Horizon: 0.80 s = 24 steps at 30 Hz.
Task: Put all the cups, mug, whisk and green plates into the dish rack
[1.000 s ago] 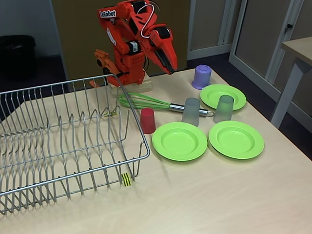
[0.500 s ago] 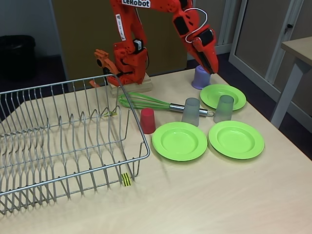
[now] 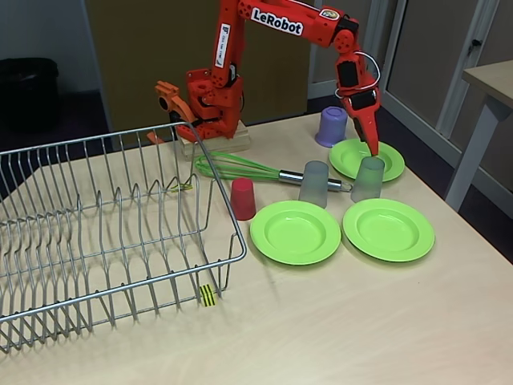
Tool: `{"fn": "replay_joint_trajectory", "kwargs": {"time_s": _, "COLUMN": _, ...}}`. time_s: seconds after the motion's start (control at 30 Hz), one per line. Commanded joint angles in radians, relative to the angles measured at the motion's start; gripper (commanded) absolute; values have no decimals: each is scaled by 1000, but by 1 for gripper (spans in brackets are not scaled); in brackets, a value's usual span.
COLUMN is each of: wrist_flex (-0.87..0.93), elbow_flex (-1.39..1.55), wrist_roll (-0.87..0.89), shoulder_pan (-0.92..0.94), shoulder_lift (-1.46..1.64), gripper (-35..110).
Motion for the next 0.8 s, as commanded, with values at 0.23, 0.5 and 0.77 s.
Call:
{"fn": "replay_joint_trajectory", "kwargs": {"time_s": 0.23, "wrist_flex": 17, "elbow_flex": -175, "wrist_roll": 5, "shoulder_pan": -12, "shoulder_lift": -141, "gripper": 38}}
{"fn": "replay_joint_trajectory", "kwargs": {"time_s": 0.5, "wrist_flex": -20, "elbow_flex": -201, "wrist_roll": 5, "shoulder_pan": -12, "shoulder_lift": -221, "gripper": 38}}
{"fn": "replay_joint_trajectory", "kwargs": {"time_s": 0.77, "wrist_flex": -51, "elbow_flex": -178, "wrist_roll": 5, "shoulder_pan": -2, "shoulder_lift": -235, "gripper": 33}}
